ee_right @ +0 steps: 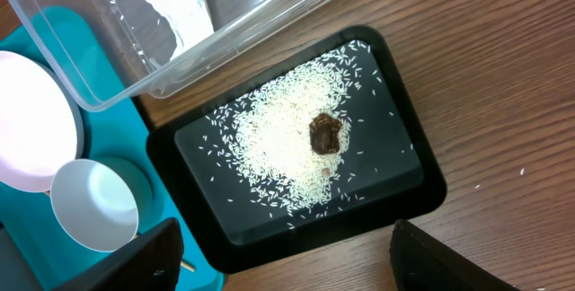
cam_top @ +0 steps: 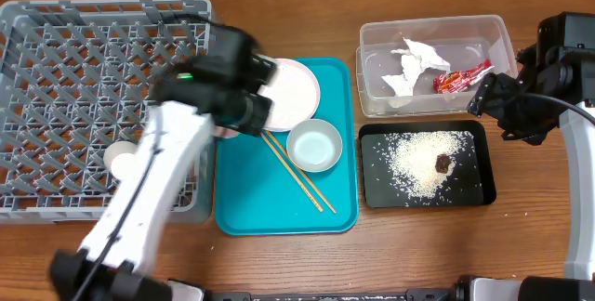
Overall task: Sort waste into correct bins and load items into the dishwasher
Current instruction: 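Place the saucer into the dish rack with the left gripper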
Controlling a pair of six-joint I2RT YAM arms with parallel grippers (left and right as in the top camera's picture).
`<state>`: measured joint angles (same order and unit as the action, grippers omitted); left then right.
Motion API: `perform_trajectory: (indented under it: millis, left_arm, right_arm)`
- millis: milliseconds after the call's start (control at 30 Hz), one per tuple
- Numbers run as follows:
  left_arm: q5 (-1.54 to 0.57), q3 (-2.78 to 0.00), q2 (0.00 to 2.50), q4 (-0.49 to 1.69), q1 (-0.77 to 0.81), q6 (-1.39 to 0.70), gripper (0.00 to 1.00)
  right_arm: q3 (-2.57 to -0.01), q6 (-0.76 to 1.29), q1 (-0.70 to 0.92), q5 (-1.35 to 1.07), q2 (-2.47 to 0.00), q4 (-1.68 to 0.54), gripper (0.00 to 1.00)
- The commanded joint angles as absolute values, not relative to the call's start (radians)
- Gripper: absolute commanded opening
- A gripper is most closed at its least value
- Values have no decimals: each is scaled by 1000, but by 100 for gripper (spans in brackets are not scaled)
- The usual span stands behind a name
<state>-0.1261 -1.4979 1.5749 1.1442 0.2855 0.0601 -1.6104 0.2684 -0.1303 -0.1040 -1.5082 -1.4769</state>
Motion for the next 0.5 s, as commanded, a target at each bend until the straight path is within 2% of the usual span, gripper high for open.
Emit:
perform_trajectory:
  millis: [0, 233, 467]
  left_arm:
    - [-502, -1515, 1517, 1145, 60, 262, 4]
    - [-927, -1514, 1563, 1116, -309, 395, 4]
    - [-1147, -1514, 1750, 1094, -462, 428, 4]
  right_arm:
    - [-1623, 272, -134, -98, -1499, -1474, 75]
    - [-1623, 272, -134, -98, -1499, -1480, 75]
    - [-1623, 272, -134, -98, -1499, -1487, 75]
